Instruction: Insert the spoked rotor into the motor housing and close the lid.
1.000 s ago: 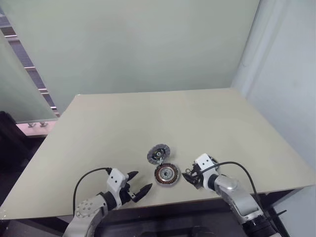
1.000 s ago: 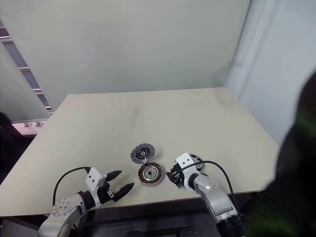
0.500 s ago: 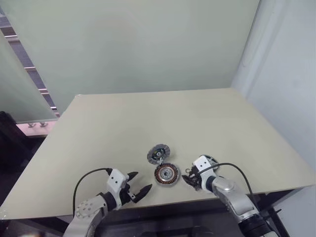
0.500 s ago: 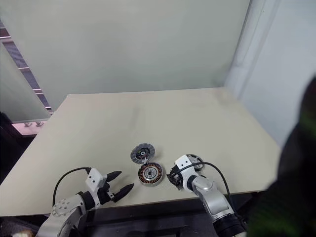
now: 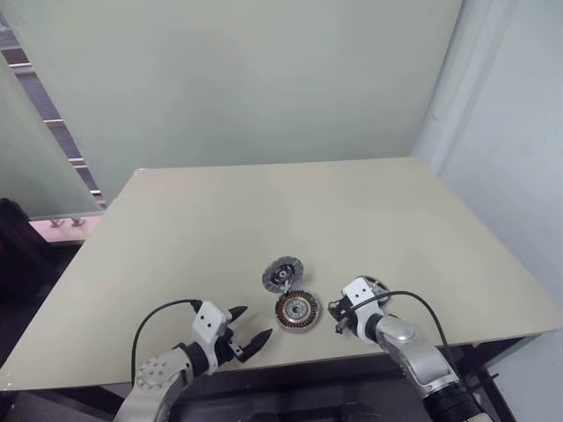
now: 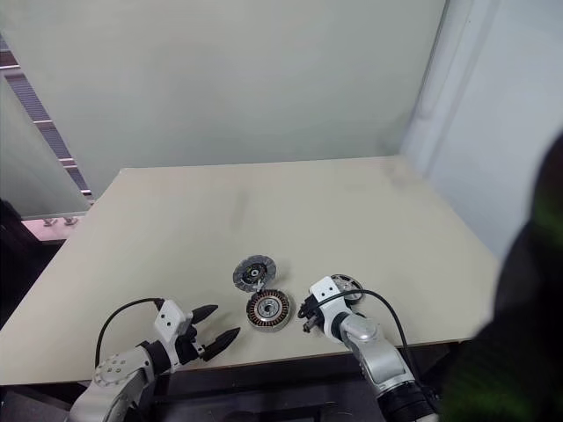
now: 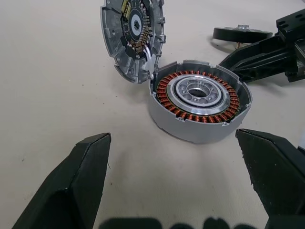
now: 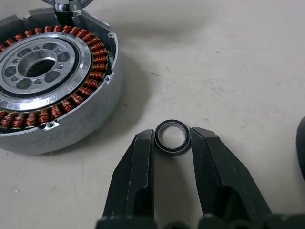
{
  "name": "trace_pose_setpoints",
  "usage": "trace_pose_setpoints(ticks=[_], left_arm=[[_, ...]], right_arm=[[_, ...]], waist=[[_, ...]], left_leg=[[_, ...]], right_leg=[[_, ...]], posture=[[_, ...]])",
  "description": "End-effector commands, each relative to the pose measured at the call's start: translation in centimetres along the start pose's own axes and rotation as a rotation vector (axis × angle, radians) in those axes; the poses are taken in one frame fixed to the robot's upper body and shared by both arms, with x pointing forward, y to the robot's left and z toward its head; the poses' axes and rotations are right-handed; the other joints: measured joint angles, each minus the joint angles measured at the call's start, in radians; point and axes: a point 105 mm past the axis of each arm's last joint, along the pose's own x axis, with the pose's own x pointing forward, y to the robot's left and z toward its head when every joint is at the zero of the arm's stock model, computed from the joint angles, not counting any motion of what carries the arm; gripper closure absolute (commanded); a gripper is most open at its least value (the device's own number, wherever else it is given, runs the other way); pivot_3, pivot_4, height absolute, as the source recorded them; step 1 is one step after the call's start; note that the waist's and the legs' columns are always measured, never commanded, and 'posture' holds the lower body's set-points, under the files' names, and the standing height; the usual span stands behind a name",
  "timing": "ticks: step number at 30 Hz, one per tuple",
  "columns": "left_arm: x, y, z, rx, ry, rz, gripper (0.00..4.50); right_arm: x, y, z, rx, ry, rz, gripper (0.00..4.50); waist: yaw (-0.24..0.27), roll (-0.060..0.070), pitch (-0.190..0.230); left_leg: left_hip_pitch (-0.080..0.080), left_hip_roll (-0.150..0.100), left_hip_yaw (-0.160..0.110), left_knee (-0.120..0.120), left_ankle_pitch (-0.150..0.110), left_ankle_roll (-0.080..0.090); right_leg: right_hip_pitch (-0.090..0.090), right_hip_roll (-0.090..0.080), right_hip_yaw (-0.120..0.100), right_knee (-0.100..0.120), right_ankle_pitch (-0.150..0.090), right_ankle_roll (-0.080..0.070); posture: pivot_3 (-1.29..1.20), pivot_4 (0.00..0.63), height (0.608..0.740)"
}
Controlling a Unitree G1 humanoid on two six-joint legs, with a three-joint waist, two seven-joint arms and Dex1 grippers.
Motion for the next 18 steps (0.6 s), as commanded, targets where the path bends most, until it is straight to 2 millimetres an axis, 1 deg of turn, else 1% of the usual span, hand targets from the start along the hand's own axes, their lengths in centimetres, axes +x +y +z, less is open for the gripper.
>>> trace_pose_setpoints(ticks=[1, 4, 7, 13, 18], left_arm=[[0.1, 0.3, 1.8, 0.051, -0.055, 0.003, 0.00], [-0.2, 1.0, 2.0, 0.052, -0.068, 0.020, 0.00], [-0.4, 1.5, 2.1, 0.051, -0.068, 0.031, 0.00], [-0.4, 1.7, 2.2, 0.051, -0.068, 0.034, 0.00], [-0.4, 1.6, 2.1, 0.050, -0.062, 0.026, 0.00]], right_arm=[[-1.1, -1.6, 3.2, -0.034, -0.105, -0.056, 3.71], [-1.7, -1.1, 5.0, -0.063, -0.145, -0.030, 3.71], [-1.9, -0.1, 6.1, -0.076, -0.159, 0.017, 3.71], [-1.5, 2.5, 7.4, -0.093, -0.155, 0.114, 3.71], [-0.7, 4.8, 7.8, -0.102, -0.148, 0.190, 3.71]], waist=[[0.000, 0.000, 0.000], [0.000, 0.000, 0.000], [0.000, 0.000, 0.000], [0.000, 0.000, 0.000], [0.000, 0.000, 0.000]], left_leg=[[0.000, 0.000, 0.000, 0.000, 0.000, 0.000], [-0.001, 0.000, 0.000, 0.000, 0.000, 0.000], [0.000, 0.001, -0.001, -0.001, 0.000, 0.000], [0.000, 0.000, -0.001, -0.001, 0.000, 0.000], [-0.001, 0.000, -0.001, -0.001, 0.000, 0.000]], right_leg=[[0.000, 0.000, 0.000, 0.000, 0.000, 0.000], [-0.001, 0.000, 0.000, 0.000, 0.000, 0.000], [-0.001, 0.000, -0.001, 0.000, 0.000, 0.000], [-0.001, 0.000, -0.001, 0.000, 0.000, 0.000], [-0.001, 0.000, -0.001, 0.000, 0.000, 0.000]], posture=[[0.00, 0.000, 0.740], [0.00, 0.000, 0.740], [0.00, 0.000, 0.740], [0.00, 0.000, 0.740], [0.00, 0.000, 0.740]])
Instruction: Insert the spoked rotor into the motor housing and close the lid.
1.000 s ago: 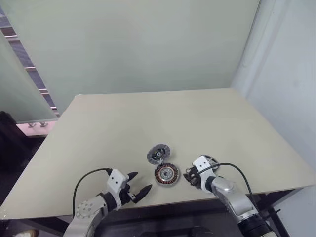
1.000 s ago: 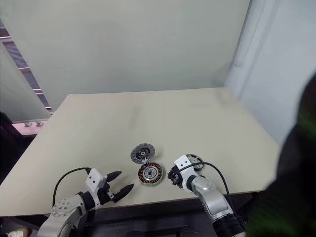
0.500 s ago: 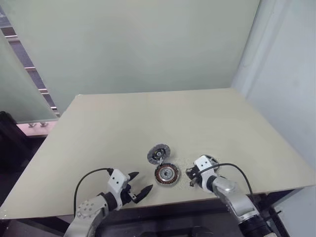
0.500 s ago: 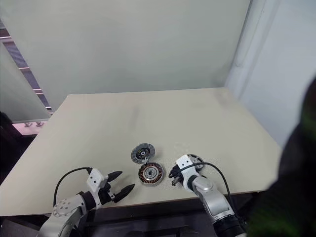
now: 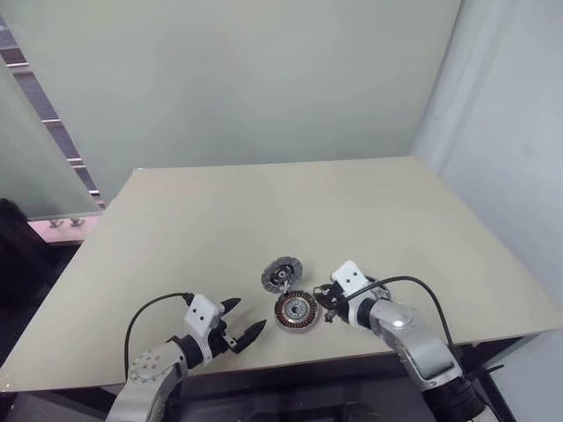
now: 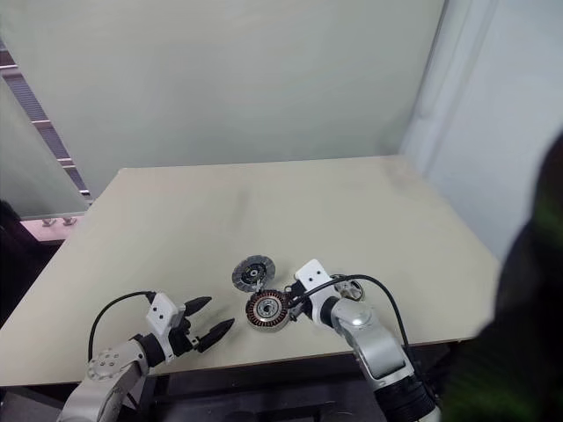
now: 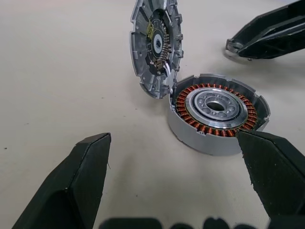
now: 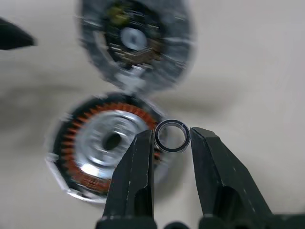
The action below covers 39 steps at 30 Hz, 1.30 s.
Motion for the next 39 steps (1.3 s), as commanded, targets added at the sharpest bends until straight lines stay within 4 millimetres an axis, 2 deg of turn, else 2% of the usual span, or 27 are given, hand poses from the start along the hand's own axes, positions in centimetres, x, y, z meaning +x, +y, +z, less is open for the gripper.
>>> trace_pose_setpoints(ticks=[1, 5, 10, 39], left_arm=[[0.0, 0.2, 1.0, 0.031, -0.029, -0.010, 0.00], [-0.1, 0.0, 0.8, 0.030, -0.018, -0.023, 0.00], [-0.3, -0.4, 0.5, 0.026, 0.001, -0.052, 0.00], [-0.3, -1.0, 0.3, 0.027, 0.010, -0.074, 0.00]], right_arm=[[0.6, 1.3, 2.0, -0.035, -0.050, 0.051, 3.71], [1.4, 2.4, 2.0, -0.045, -0.042, 0.086, 3.71], [2.0, 2.9, 1.7, -0.050, -0.025, 0.101, 3.71], [3.2, 2.6, -0.3, -0.039, 0.047, 0.096, 3.71]], waist=[[0.000, 0.000, 0.000], [0.000, 0.000, 0.000], [0.000, 0.000, 0.000], [-0.001, 0.000, 0.000]], left_leg=[[0.000, 0.000, 0.000, 0.000, 0.000, 0.000], [0.000, 0.000, 0.000, 0.000, 0.000, 0.000], [0.000, 0.000, -0.001, 0.000, 0.000, 0.000], [0.000, 0.000, -0.001, 0.000, -0.001, -0.001]], right_leg=[[0.000, 0.000, 0.000, 0.000, 0.000, 0.000], [0.000, 0.000, 0.000, 0.000, 0.000, 0.000], [0.000, 0.000, -0.001, 0.000, 0.000, 0.000], [-0.001, 0.000, -0.001, 0.000, 0.000, 0.000]], posture=[[0.00, 0.000, 0.740], [0.00, 0.000, 0.740], [0.00, 0.000, 0.740], [0.00, 0.000, 0.740]])
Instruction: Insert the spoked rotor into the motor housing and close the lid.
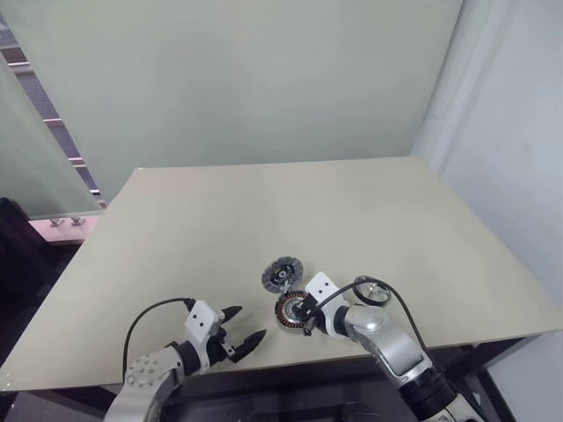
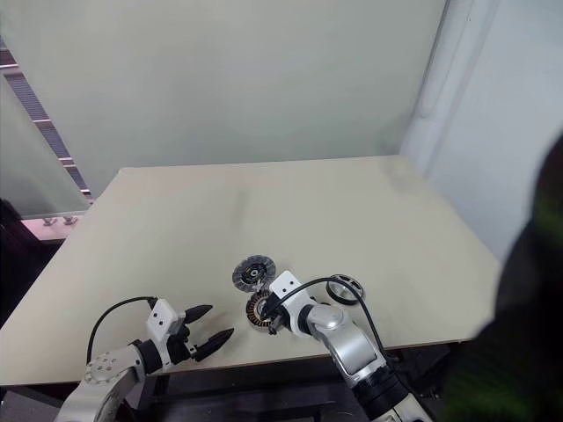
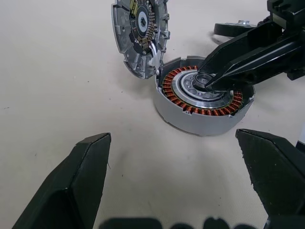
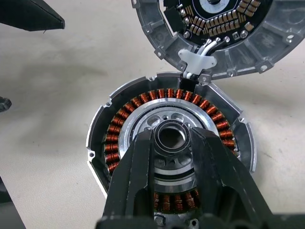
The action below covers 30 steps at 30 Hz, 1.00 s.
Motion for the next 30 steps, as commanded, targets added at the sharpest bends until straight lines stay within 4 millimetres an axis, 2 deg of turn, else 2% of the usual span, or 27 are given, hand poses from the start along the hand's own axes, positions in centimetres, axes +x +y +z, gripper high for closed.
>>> trace_pose_setpoints(ticks=[1, 30], left_arm=[[0.3, -0.3, 1.3, 0.040, -0.036, -0.022, 0.00], [0.7, -0.3, 1.4, 0.050, -0.041, -0.024, 0.00]], right_arm=[[0.2, 0.1, 1.1, -0.024, -0.038, 0.000, 3.71], [-0.1, -0.4, 0.1, -0.031, 0.008, -0.011, 3.71]], waist=[[0.000, 0.000, 0.000], [0.000, 0.000, 0.000]], left_leg=[[0.000, 0.000, 0.000, 0.000, 0.000, 0.000], [0.001, 0.000, 0.000, 0.000, 0.000, 0.000]], right_leg=[[0.000, 0.000, 0.000, 0.000, 0.000, 0.000], [0.001, 0.000, 0.000, 0.000, 0.000, 0.000]], posture=[[0.00, 0.000, 0.740], [0.00, 0.000, 0.740]])
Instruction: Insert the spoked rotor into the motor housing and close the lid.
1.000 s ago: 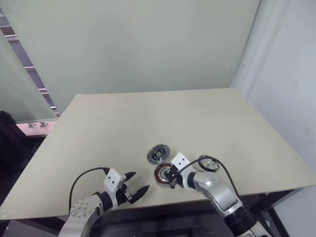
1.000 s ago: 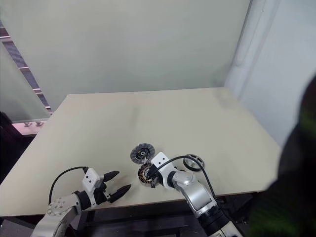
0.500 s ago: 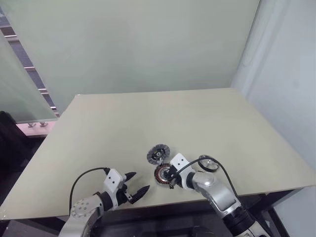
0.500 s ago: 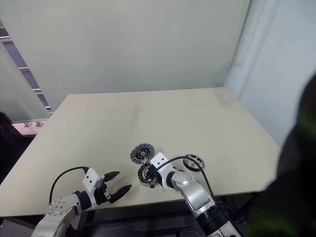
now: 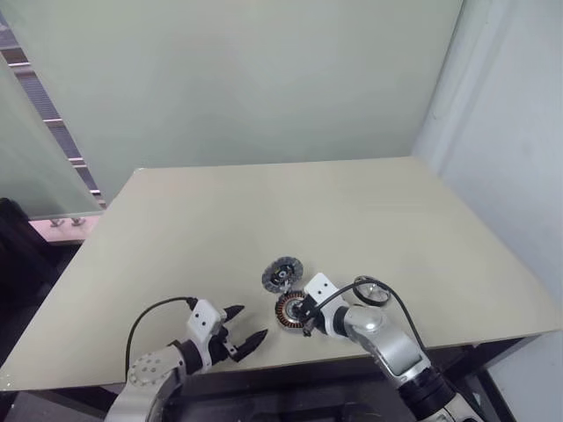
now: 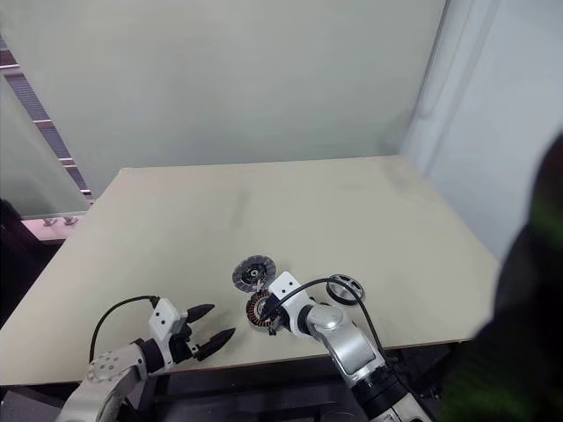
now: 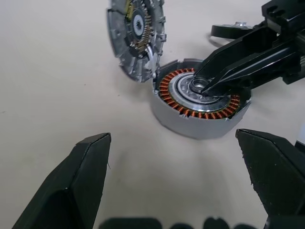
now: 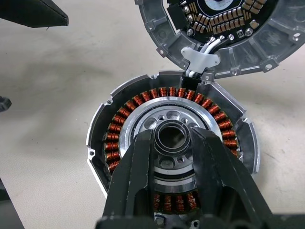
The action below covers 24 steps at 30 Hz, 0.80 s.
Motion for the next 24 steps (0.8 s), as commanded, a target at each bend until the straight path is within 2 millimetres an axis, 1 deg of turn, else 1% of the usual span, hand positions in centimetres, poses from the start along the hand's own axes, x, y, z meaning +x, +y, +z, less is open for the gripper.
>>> trace_pose_setpoints(ticks=[1, 24], left_arm=[[0.26, 0.08, 1.19, 0.042, -0.036, -0.007, 0.00], [0.29, 0.01, 1.11, 0.047, -0.034, -0.007, 0.00]], right_arm=[[-0.09, -0.15, 0.49, -0.017, -0.006, -0.009, 3.71], [0.35, 0.19, 0.43, -0.020, -0.001, 0.005, 3.71]], waist=[[0.000, 0.000, 0.000], [0.000, 0.000, 0.000]], left_leg=[[0.000, 0.000, 0.000, 0.000, 0.000, 0.000], [0.000, 0.000, 0.000, 0.000, 0.000, 0.000]], right_leg=[[0.000, 0.000, 0.000, 0.000, 0.000, 0.000], [0.000, 0.000, 0.000, 0.000, 0.000, 0.000]], posture=[[0.00, 0.000, 0.740], [0.00, 0.000, 0.740]])
